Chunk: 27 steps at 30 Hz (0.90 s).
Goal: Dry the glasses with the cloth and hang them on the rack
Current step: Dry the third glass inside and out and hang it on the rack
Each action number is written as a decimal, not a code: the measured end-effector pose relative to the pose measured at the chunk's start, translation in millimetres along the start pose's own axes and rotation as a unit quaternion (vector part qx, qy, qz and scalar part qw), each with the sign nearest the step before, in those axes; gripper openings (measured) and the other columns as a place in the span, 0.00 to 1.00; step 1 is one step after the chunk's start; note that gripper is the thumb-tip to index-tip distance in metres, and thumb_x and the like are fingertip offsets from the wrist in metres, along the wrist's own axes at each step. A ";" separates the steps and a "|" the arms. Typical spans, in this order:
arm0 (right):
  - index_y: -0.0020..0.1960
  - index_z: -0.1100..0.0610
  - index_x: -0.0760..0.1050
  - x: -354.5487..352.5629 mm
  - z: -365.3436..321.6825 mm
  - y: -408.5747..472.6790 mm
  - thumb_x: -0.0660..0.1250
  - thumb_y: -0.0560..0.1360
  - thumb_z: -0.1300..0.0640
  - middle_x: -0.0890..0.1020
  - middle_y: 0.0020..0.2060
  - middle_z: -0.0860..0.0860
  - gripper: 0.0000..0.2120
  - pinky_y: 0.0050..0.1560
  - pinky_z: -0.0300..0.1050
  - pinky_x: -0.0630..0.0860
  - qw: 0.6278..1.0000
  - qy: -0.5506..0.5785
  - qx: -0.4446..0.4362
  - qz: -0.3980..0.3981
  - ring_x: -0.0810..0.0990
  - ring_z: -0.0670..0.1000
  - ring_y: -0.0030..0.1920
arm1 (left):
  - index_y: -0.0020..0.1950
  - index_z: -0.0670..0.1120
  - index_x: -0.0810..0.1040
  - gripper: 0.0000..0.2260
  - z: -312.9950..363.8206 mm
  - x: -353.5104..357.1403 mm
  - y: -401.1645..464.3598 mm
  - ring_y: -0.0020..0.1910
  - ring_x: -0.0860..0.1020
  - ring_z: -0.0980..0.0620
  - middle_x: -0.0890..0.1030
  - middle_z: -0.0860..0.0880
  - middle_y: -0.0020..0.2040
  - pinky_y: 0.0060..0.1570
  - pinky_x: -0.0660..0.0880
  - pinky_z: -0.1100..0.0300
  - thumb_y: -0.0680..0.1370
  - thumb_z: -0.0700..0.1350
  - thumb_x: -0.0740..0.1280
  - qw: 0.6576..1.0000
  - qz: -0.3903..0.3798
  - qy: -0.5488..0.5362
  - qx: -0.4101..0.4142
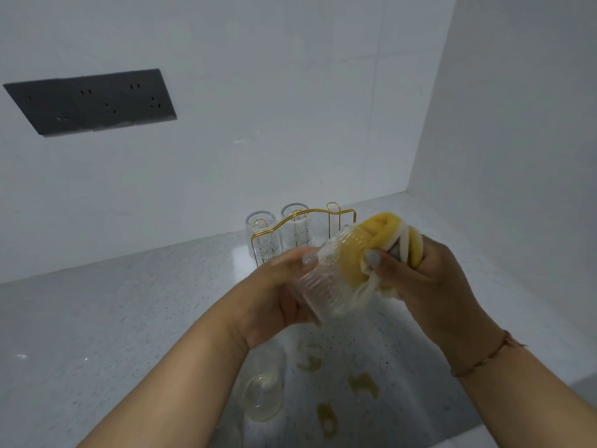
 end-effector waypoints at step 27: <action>0.38 0.46 0.84 -35.8 55.9 49.0 0.64 0.63 0.36 0.85 0.38 0.46 0.17 0.54 0.54 0.77 0.940 0.221 0.158 0.208 0.83 0.48 0.43 | 0.65 0.53 0.76 0.27 89.2 -27.3 172.7 0.52 0.77 0.53 0.79 0.50 0.57 0.42 0.69 0.63 0.68 0.58 0.77 0.761 0.354 0.503 0.208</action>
Point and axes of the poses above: each hand's wrist, its own y-axis towards the middle knuckle, its own x-axis out of the palm, z = x × y, the point moved 1 cm from there along y, towards the middle knuckle
